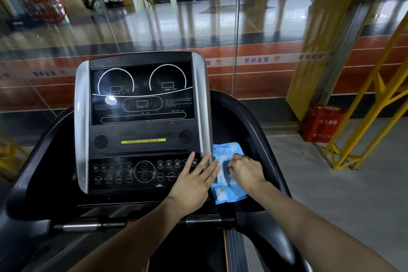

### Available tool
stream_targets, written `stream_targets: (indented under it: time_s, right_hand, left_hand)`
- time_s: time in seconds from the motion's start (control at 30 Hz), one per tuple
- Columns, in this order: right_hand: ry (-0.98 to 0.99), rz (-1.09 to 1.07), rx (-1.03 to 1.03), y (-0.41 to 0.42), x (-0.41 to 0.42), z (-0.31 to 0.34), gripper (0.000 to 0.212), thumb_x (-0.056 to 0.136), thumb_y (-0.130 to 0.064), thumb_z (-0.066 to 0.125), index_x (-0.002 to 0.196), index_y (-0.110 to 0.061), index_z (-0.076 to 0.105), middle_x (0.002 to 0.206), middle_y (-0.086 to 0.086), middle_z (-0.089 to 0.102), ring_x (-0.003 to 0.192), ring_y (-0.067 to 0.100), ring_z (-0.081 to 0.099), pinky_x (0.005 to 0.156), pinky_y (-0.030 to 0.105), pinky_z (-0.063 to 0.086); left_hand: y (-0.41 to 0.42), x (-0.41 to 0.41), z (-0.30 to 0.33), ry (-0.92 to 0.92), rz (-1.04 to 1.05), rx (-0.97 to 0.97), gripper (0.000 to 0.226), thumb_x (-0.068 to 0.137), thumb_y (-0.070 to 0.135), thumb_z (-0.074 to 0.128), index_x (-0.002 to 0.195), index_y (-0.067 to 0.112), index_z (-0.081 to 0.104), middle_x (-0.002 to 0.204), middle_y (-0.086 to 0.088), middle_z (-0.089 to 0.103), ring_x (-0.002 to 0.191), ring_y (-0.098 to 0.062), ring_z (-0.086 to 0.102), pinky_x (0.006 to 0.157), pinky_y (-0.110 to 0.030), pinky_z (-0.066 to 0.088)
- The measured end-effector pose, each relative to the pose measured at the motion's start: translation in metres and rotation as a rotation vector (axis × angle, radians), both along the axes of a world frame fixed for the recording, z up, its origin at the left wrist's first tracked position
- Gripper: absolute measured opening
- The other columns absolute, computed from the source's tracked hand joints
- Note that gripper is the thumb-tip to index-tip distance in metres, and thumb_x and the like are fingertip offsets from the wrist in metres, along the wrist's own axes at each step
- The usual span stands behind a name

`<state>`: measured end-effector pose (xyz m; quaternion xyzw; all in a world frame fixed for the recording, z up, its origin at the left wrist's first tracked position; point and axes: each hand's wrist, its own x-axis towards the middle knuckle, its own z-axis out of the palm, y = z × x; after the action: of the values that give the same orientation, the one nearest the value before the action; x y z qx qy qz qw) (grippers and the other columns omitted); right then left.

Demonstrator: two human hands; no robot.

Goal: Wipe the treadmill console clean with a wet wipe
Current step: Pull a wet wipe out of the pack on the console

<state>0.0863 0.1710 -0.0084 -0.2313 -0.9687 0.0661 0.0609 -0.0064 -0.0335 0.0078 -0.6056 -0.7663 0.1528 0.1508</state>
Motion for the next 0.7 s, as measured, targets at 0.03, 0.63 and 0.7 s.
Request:
stream_targets:
  time_s: [0.03,0.63,0.7]
  right_hand:
    - [-0.004,0.010,0.006,0.001,-0.002,0.000,0.020,0.097,-0.017,0.057,0.095,-0.025,0.076,0.106,-0.010,0.063,0.098,0.013,0.066,0.073,0.029,0.054]
    - [-0.072,0.194,0.231,0.006,0.000,-0.010,0.028,0.061,-0.015,0.090,0.082,-0.016,0.071,0.081,-0.002,0.066,0.072,0.017,0.069,0.048,0.028,0.049]
    - [-0.101,0.193,0.280,0.007,0.001,-0.011,0.036,0.041,-0.014,0.097,0.063,-0.022,0.069,0.066,-0.007,0.062,0.059,0.013,0.064,0.039,0.024,0.036]
  left_hand:
    - [0.000,0.000,0.000,-0.001,-0.001,-0.002,0.075,0.105,0.039,0.035,0.164,0.011,-0.001,0.174,-0.008,-0.003,0.156,-0.036,-0.022,0.120,-0.069,-0.015]
    - [0.000,0.002,0.001,-0.038,0.017,-0.016,0.077,0.103,0.039,0.039,0.165,0.011,0.002,0.174,-0.009,-0.001,0.157,-0.034,-0.022,0.118,-0.073,-0.009]
    - [0.000,0.002,0.001,-0.034,0.019,-0.020,0.077,0.103,0.039,0.039,0.165,0.011,0.003,0.174,-0.009,0.000,0.157,-0.035,-0.021,0.118,-0.073,-0.008]
